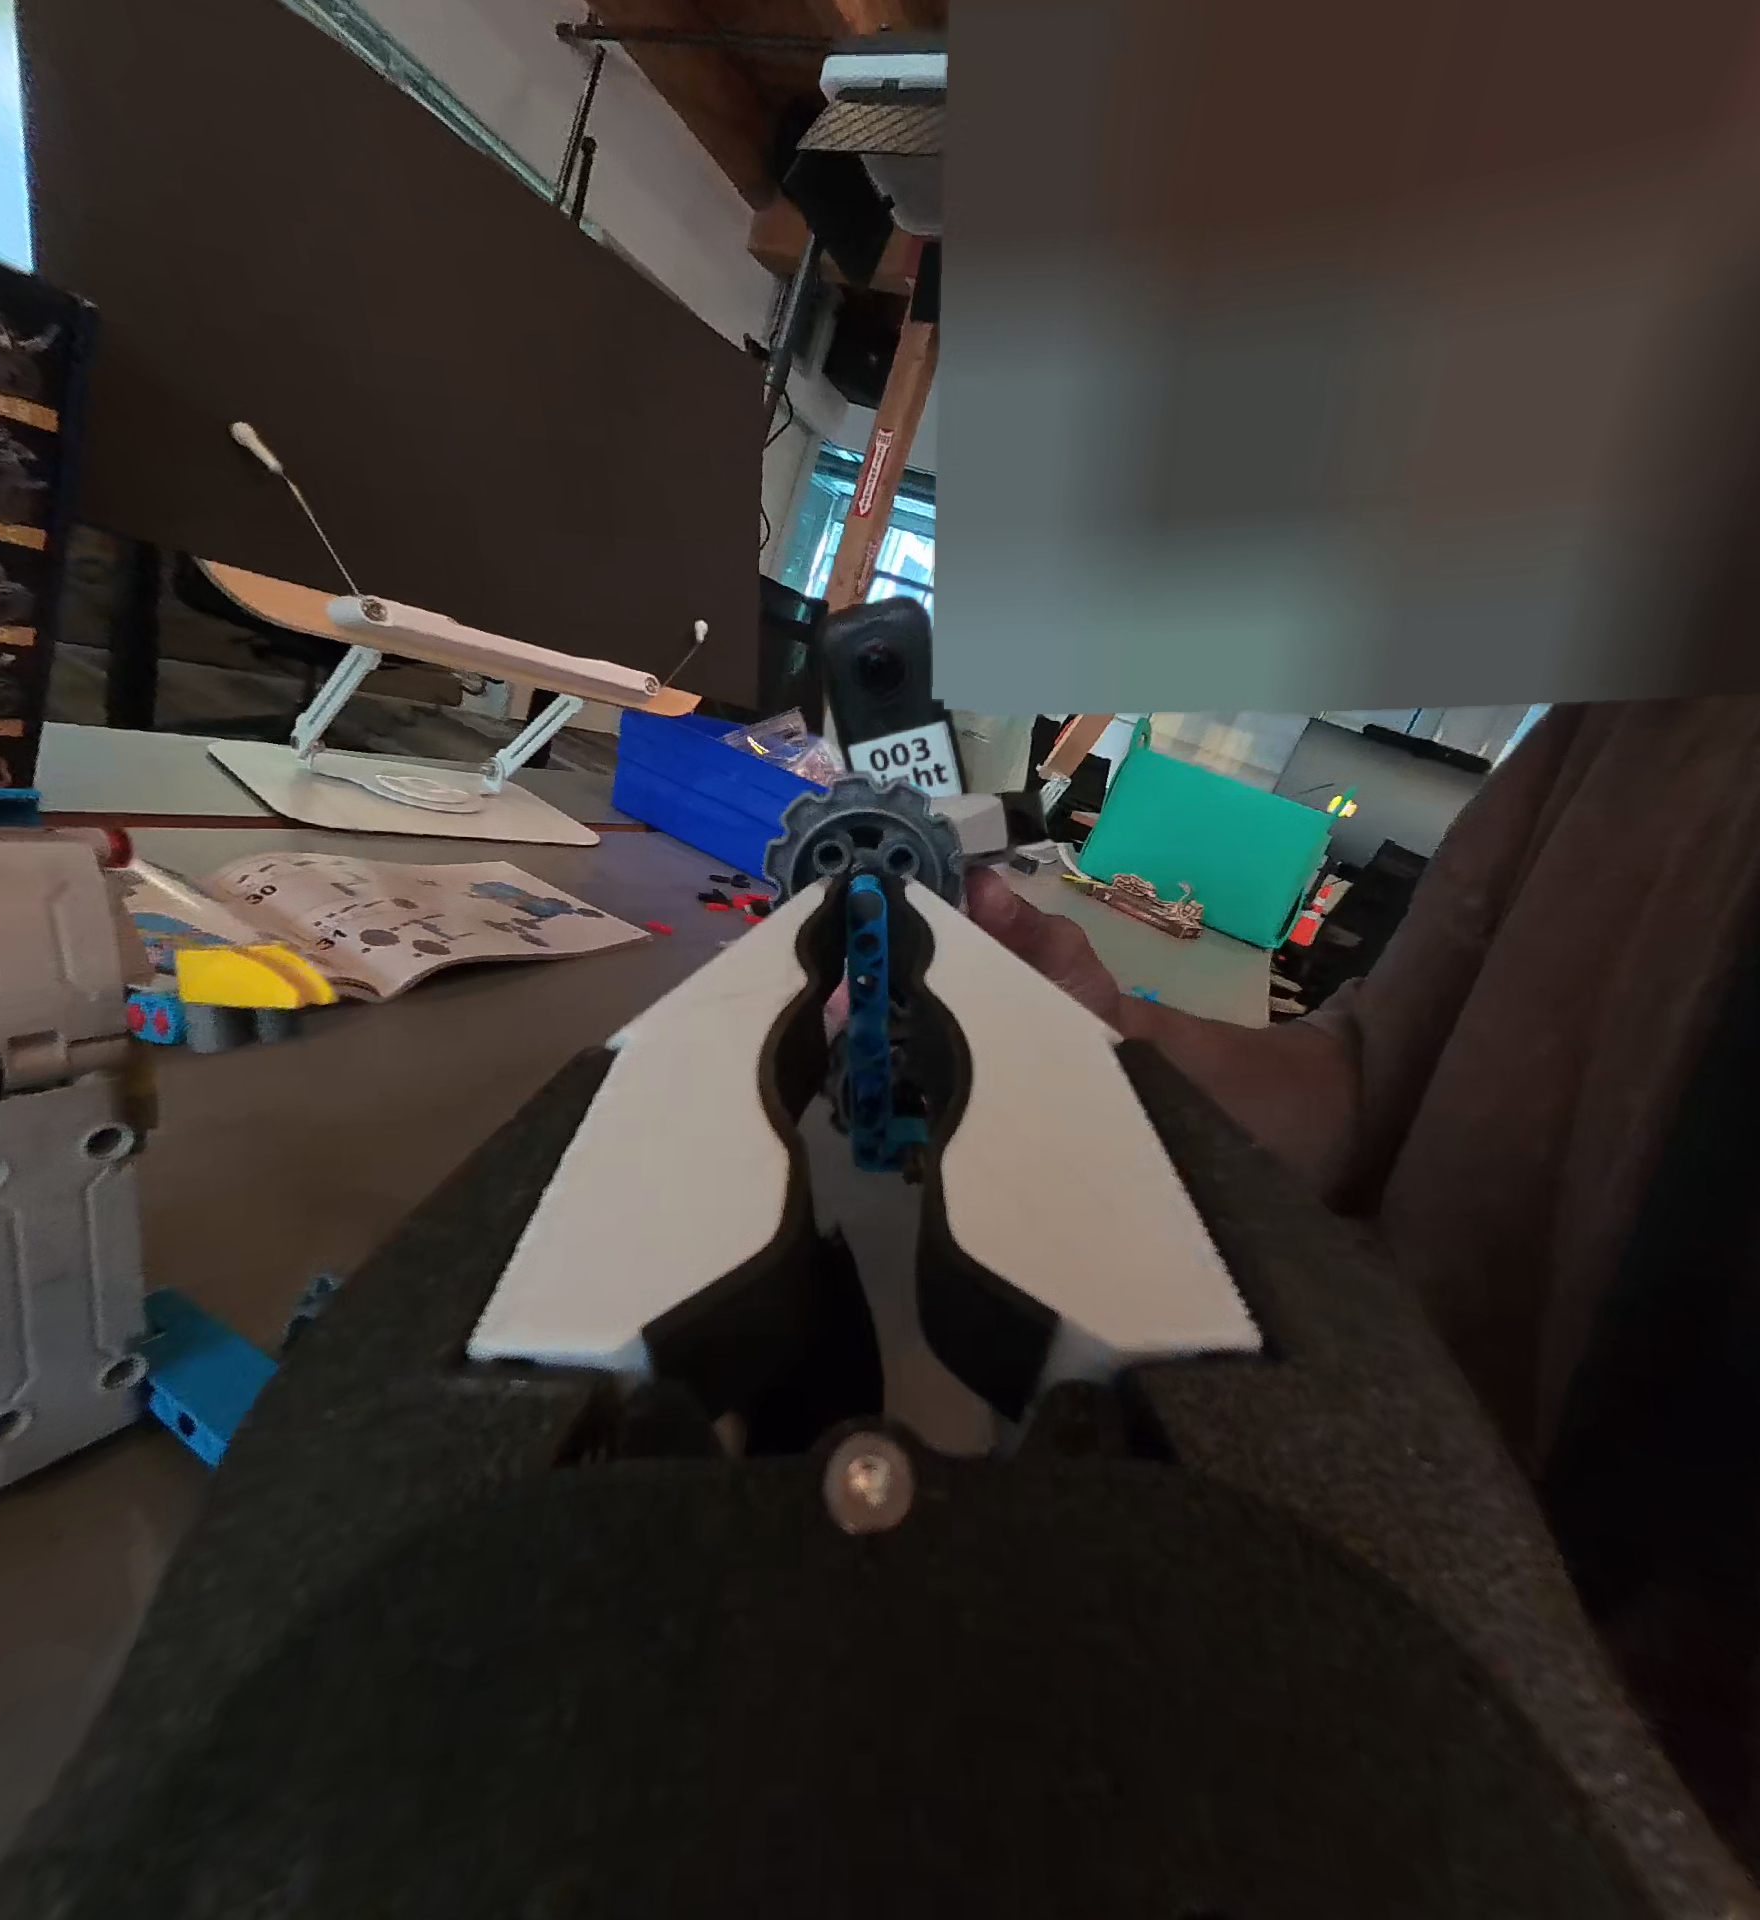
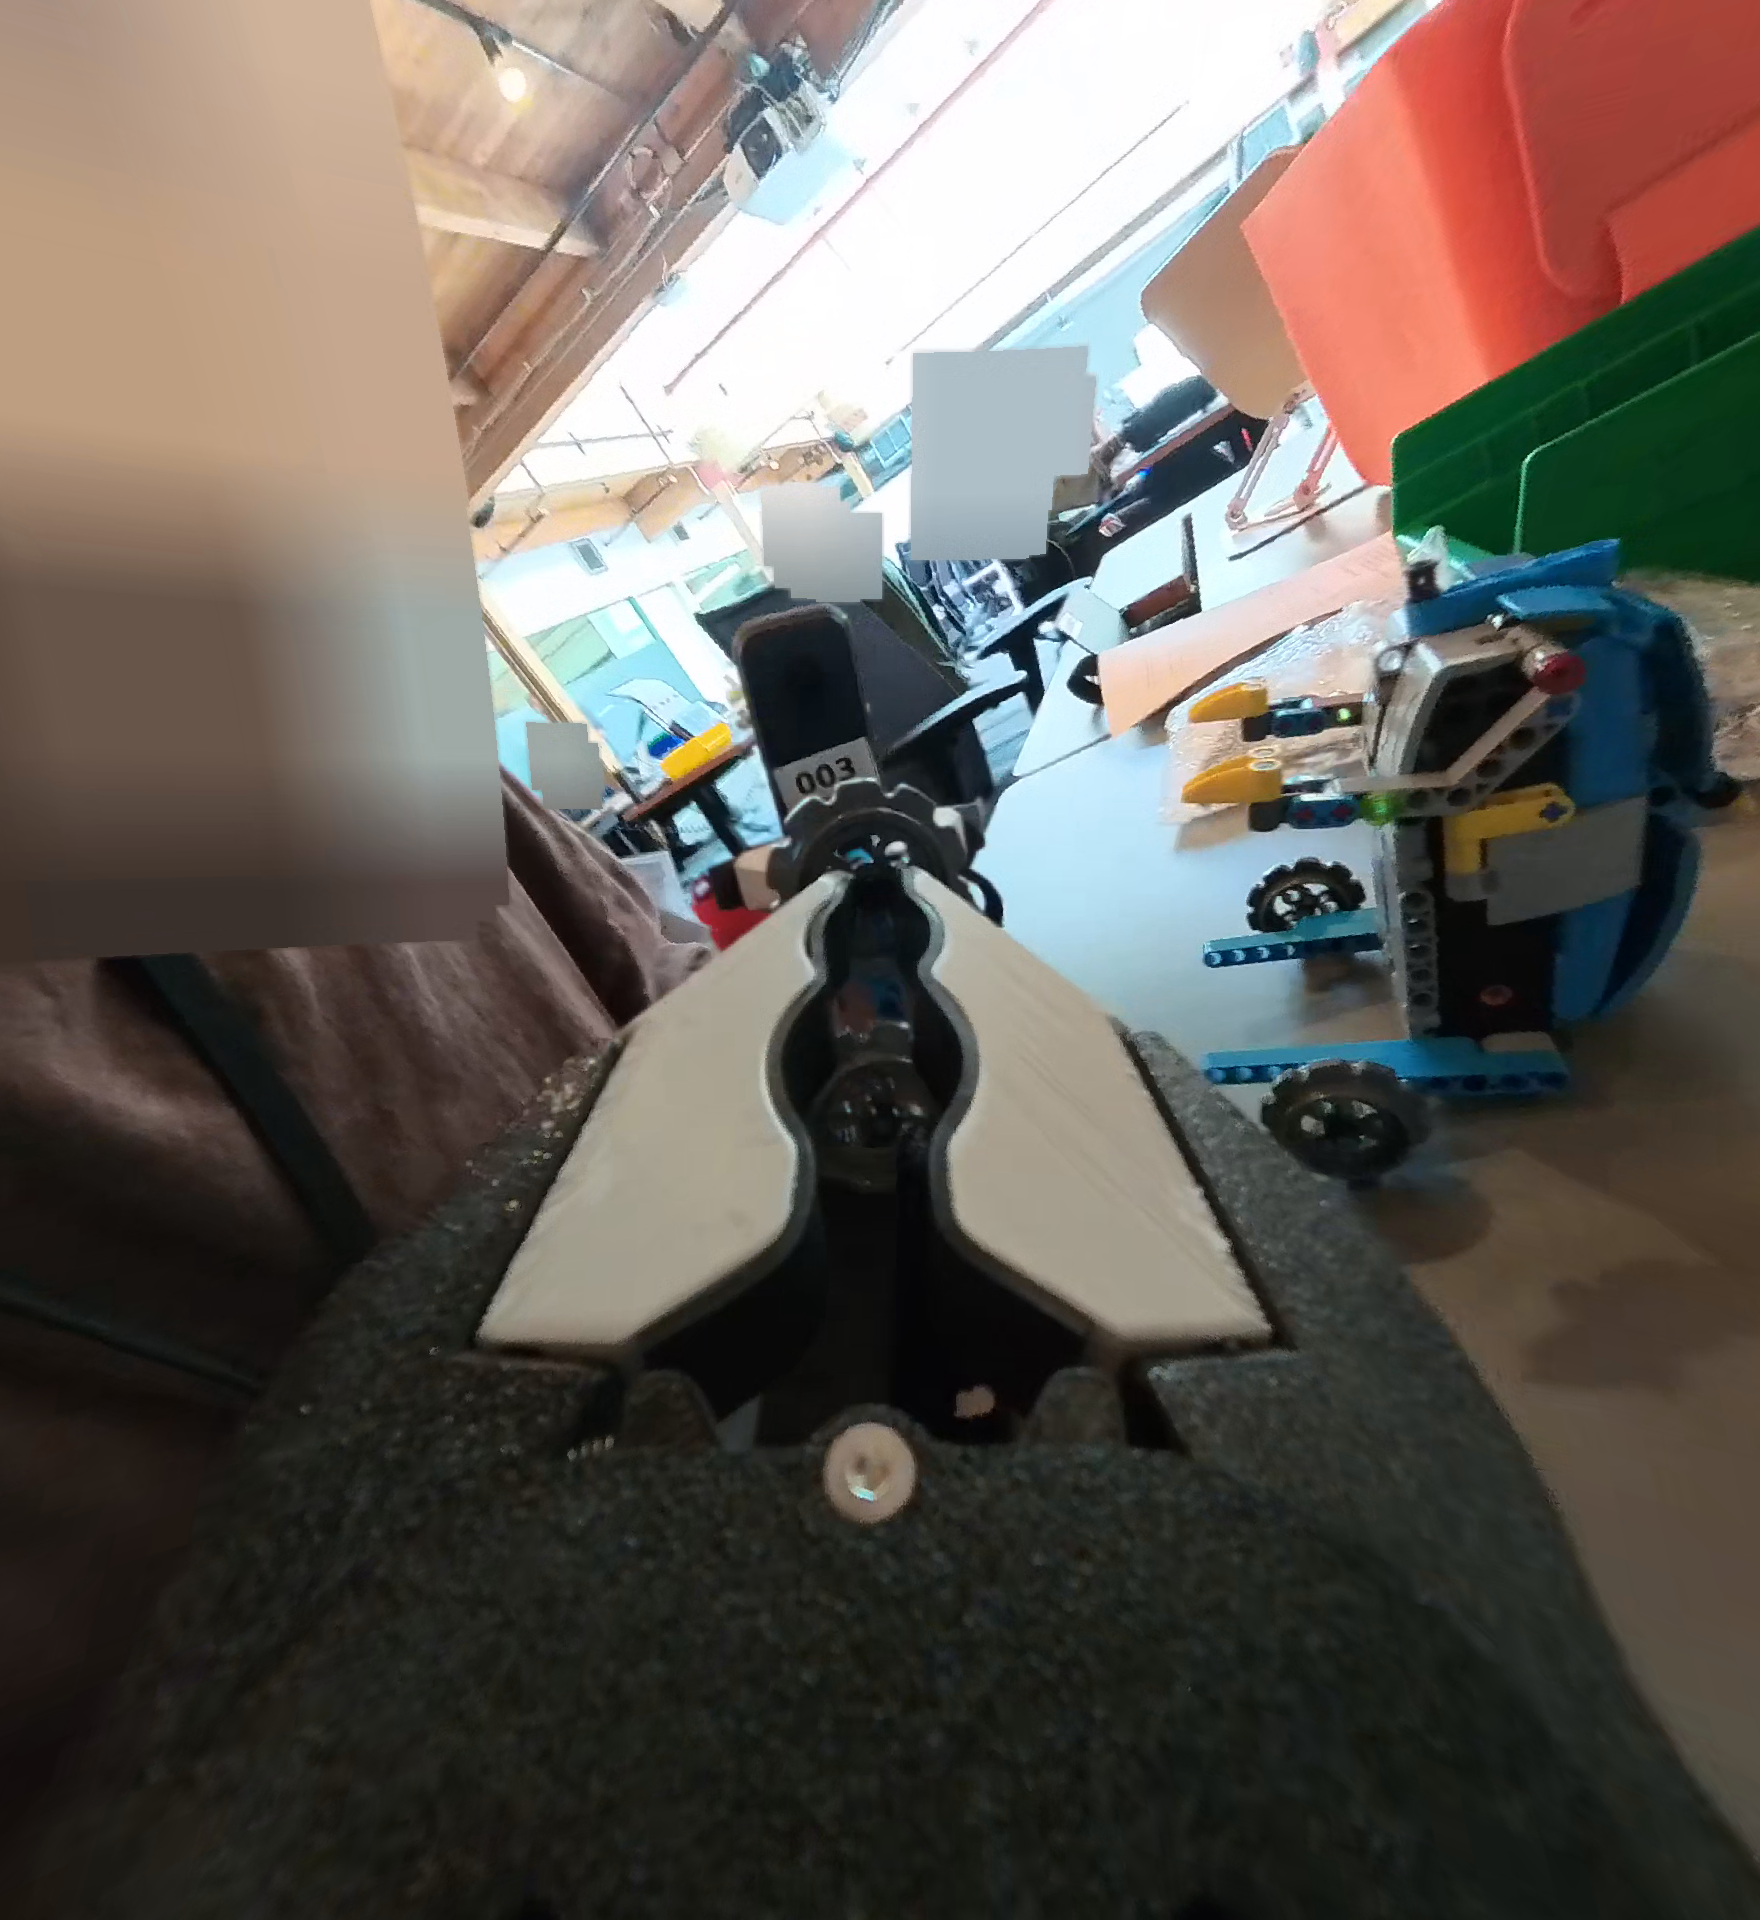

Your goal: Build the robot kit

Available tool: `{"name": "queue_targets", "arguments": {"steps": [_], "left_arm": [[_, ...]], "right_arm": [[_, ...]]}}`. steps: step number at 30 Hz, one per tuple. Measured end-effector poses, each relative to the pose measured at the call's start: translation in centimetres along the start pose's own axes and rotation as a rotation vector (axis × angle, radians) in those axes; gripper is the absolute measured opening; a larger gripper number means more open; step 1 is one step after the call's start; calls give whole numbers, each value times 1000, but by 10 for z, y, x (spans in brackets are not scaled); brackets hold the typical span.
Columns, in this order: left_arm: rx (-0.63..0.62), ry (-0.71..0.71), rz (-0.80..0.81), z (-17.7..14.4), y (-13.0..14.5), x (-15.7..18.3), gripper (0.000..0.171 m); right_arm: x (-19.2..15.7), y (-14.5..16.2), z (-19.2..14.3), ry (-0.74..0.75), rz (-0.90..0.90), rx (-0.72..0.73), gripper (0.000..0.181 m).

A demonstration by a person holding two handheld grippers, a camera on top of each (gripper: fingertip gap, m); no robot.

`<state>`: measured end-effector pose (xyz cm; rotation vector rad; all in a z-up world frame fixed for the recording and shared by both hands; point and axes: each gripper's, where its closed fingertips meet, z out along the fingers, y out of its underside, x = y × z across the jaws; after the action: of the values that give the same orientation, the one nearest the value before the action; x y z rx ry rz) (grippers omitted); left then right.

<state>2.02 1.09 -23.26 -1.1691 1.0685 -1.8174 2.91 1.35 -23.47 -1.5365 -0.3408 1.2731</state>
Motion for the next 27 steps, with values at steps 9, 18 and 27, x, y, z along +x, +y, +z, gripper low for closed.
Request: {"name": "queue_targets", "arguments": {"steps": [9,18,27], "left_arm": [[-43,-11,85,4,8,7,6],[-66,6,76,7,12,10,6],[-47,12,39,6,9,8,6]], "right_arm": [[-9,-3,2,-102,128,25,7],[-10,0,-3,-42,39,-95,7],[-7,-5,-9,-66,106,-61,20]]}}
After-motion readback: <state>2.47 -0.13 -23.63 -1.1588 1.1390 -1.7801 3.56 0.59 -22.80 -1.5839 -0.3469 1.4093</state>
